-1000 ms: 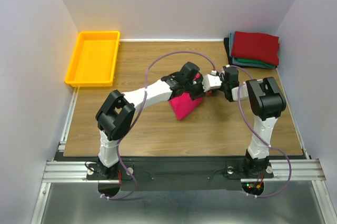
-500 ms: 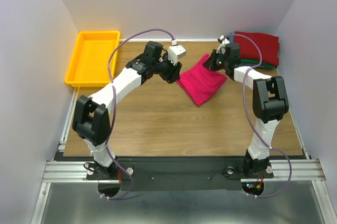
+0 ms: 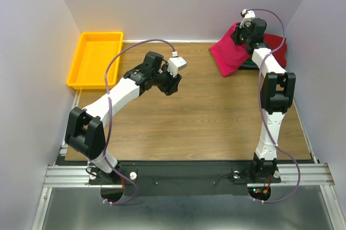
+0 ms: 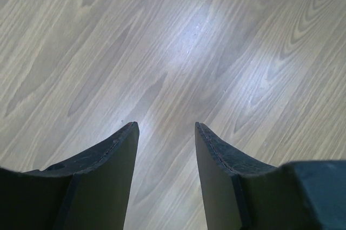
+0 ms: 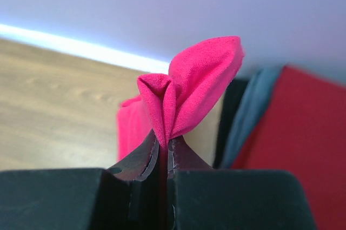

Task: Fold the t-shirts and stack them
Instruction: Neatly place the folded tshirt to the corner

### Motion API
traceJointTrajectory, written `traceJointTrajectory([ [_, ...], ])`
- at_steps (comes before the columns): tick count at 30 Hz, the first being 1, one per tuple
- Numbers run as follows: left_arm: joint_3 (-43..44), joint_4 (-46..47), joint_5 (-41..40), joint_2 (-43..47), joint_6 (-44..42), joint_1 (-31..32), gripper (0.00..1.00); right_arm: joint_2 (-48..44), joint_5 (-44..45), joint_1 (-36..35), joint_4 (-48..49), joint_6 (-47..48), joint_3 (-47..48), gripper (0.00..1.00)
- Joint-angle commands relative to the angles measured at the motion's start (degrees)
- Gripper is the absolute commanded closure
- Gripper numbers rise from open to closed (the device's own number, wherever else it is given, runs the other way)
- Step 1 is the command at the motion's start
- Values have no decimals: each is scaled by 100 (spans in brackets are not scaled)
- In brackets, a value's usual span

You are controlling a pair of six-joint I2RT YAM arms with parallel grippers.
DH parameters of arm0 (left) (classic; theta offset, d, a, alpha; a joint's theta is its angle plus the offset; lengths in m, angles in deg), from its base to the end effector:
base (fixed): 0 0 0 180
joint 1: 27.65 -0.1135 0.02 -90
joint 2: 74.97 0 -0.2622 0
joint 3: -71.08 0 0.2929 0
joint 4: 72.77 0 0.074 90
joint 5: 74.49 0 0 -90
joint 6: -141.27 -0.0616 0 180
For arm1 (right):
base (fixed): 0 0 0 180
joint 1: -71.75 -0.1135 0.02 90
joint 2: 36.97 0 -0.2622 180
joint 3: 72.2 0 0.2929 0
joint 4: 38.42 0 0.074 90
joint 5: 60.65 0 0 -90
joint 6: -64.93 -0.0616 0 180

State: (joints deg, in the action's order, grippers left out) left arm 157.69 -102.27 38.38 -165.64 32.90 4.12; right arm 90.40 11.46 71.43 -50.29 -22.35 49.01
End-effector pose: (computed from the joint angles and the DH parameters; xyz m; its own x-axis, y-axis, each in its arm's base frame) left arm 0.3480 -0.2437 0.2827 -0.2064 0.4694 -0.8586 0.8698 0.4899 0.0587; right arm 0.5963 0.0223 0.2494 -0.2950 -0.0468 -0.9543 -0.3118 0.9488 0.0498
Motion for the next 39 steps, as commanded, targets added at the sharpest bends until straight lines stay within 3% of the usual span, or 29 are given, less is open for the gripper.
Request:
traceJointTrajectory([
  [1, -139, 62, -37, 471, -140, -13, 43, 235, 110, 146, 23, 466, 872, 99],
  [10, -420, 150, -20, 682, -149, -39, 43, 377, 172, 155, -442, 282, 1990, 99],
  [39, -394, 273, 270, 568, -132, -39, 43, -415, 400, 225, -821, 9, 2658, 99],
])
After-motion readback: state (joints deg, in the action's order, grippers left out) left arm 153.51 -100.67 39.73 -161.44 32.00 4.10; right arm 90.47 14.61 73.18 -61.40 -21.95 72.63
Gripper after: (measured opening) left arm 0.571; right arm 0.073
